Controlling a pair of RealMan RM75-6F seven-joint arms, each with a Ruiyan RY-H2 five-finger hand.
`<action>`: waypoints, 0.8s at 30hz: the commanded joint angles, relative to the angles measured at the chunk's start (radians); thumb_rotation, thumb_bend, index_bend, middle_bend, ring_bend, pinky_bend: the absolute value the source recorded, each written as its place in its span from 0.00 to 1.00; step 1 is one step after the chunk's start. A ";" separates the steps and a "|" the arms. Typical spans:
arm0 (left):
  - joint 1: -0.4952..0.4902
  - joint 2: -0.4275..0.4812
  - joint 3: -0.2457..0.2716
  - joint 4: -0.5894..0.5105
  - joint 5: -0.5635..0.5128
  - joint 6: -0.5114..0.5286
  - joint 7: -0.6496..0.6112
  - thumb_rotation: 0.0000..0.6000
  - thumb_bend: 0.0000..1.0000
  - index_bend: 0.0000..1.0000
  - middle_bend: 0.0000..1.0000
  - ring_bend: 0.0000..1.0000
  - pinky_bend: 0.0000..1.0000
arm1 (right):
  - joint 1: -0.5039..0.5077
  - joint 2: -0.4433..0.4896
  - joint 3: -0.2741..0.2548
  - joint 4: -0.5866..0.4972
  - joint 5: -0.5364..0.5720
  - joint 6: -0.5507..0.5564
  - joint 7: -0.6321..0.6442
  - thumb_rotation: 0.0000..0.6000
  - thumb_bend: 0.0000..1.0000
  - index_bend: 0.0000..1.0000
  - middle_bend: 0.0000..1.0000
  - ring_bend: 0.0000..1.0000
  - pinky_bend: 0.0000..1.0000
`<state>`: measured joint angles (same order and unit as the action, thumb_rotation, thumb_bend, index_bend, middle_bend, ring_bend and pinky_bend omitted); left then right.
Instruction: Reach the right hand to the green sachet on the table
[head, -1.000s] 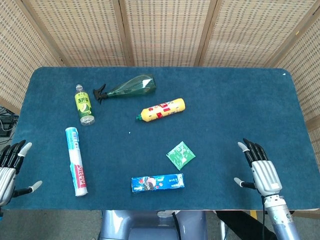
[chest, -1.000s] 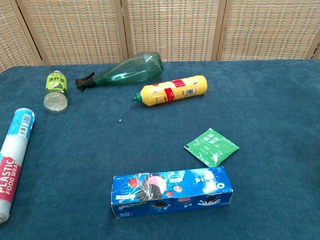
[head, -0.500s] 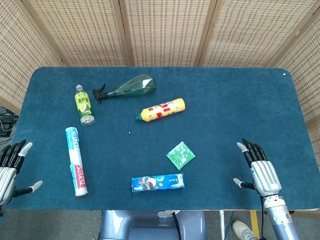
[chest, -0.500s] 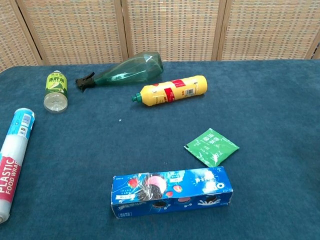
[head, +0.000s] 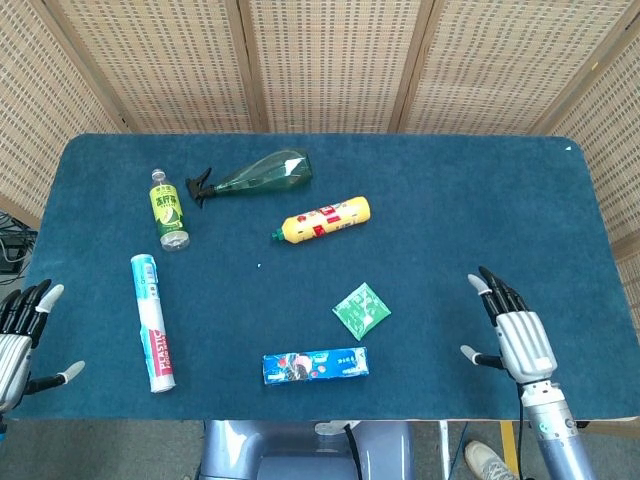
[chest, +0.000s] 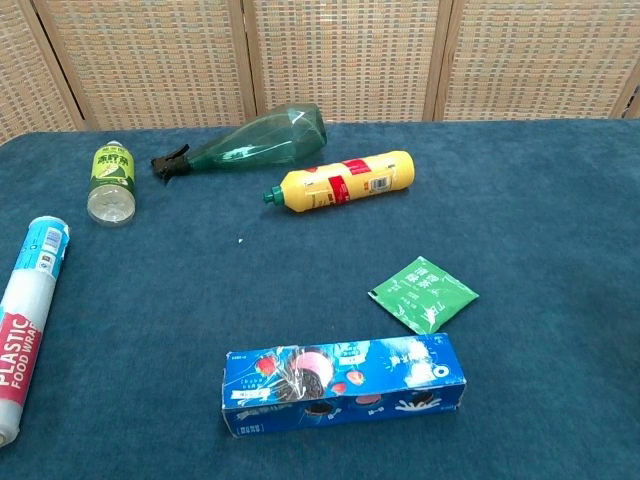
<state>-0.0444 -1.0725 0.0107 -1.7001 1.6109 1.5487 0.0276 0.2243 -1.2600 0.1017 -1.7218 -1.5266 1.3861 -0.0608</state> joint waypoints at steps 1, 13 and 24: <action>0.000 0.000 -0.001 -0.001 -0.001 0.000 0.001 0.93 0.10 0.00 0.00 0.00 0.00 | 0.068 -0.020 0.056 -0.014 0.035 -0.064 -0.081 1.00 0.28 0.00 0.55 0.67 0.60; -0.001 0.000 -0.004 0.004 -0.007 -0.002 -0.006 0.93 0.10 0.00 0.00 0.00 0.00 | 0.282 -0.121 0.132 -0.048 0.300 -0.339 -0.381 1.00 0.49 0.18 0.95 1.00 0.94; -0.006 -0.002 -0.005 0.015 -0.018 -0.016 -0.021 0.93 0.10 0.00 0.00 0.00 0.00 | 0.481 -0.223 0.099 -0.026 0.670 -0.468 -0.702 1.00 0.69 0.17 0.98 1.00 0.98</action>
<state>-0.0506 -1.0744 0.0056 -1.6851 1.5931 1.5325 0.0063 0.6361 -1.4465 0.2173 -1.7506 -0.9699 0.9444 -0.6603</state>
